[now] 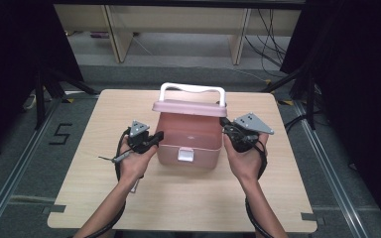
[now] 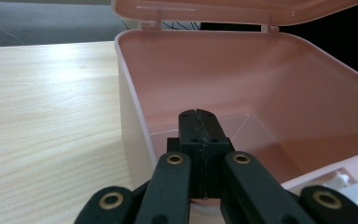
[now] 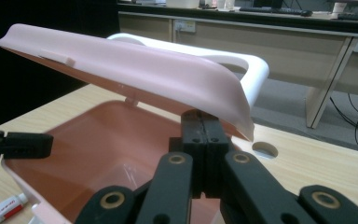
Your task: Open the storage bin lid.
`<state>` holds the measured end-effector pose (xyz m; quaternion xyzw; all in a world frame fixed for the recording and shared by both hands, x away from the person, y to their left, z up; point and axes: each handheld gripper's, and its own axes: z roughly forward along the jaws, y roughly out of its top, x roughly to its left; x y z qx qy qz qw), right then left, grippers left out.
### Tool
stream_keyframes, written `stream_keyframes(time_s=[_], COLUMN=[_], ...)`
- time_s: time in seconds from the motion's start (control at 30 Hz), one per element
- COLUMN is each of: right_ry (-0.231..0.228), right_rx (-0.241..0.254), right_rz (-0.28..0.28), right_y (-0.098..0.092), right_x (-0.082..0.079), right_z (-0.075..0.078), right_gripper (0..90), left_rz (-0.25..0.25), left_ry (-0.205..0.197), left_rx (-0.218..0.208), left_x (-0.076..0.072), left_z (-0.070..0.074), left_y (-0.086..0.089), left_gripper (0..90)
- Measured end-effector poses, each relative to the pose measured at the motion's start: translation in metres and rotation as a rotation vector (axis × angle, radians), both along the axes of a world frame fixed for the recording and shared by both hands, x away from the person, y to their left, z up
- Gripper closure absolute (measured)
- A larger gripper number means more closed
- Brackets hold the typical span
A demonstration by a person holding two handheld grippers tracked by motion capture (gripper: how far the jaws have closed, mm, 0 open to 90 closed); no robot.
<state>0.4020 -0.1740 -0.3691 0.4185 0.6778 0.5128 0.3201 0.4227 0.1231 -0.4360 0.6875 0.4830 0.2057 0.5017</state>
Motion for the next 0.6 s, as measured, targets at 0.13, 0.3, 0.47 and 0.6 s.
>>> stream_keyframes(time_s=[0.13, 0.3, 0.47, 0.6], right_ry=[-0.013, -0.020, -0.013, -0.018], right_rx=[0.006, 0.012, 0.015, 0.001], right_rz=[0.000, -0.006, -0.020, -0.024], right_y=[0.000, 0.002, 0.002, 0.000], right_x=[0.007, 0.015, 0.020, 0.026], right_z=[0.005, 0.011, 0.014, 0.017], right_gripper=[90.0, 90.0, 90.0, 90.0], left_rz=[-0.001, -0.002, -0.006, -0.006], left_ry=[-0.001, -0.002, 0.003, 0.005], left_rx=[-0.006, 0.001, -0.003, -0.003], left_x=[-0.002, -0.004, -0.006, -0.007], left_z=[-0.001, -0.001, 0.000, 0.000], left_y=[-0.002, -0.004, -0.006, -0.006], left_gripper=[89.9, 89.8, 89.8, 89.9])
